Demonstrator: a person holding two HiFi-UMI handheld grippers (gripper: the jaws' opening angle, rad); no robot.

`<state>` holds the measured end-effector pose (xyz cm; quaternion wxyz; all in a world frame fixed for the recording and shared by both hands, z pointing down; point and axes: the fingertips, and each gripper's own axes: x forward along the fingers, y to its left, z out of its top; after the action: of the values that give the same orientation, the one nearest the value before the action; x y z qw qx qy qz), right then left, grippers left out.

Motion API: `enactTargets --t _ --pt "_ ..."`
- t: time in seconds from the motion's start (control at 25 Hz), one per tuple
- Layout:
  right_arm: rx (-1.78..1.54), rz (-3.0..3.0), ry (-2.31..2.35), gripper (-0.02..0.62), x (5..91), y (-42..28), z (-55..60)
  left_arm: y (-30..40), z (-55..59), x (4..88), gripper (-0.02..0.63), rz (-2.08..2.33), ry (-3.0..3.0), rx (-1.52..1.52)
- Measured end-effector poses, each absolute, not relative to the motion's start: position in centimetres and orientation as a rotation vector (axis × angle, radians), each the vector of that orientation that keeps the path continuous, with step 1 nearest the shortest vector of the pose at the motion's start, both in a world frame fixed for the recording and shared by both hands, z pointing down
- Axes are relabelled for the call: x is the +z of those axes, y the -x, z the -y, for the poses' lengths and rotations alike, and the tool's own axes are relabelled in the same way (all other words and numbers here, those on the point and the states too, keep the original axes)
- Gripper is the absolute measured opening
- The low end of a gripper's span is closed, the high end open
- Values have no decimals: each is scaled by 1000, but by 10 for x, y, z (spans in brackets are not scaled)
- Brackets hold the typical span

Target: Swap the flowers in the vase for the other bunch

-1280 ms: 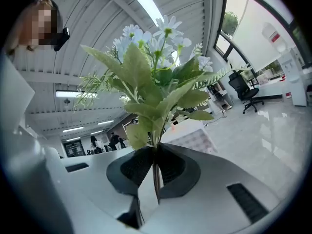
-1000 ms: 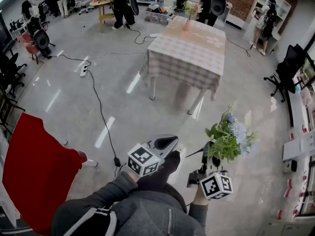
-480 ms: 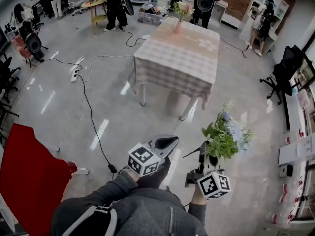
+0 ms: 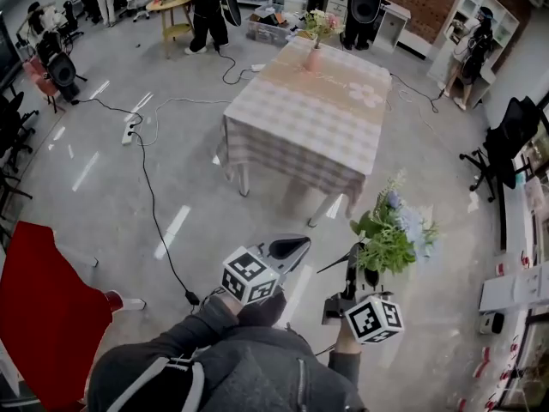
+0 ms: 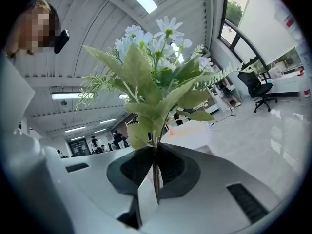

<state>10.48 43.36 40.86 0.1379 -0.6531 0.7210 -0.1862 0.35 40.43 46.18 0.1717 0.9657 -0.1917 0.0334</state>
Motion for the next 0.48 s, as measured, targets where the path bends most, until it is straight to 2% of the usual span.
enactTargets --t 0.48 --pt "-537 -2175 1827 31 396 -150 -314 -40 -296 468 9 605 -2693 84"
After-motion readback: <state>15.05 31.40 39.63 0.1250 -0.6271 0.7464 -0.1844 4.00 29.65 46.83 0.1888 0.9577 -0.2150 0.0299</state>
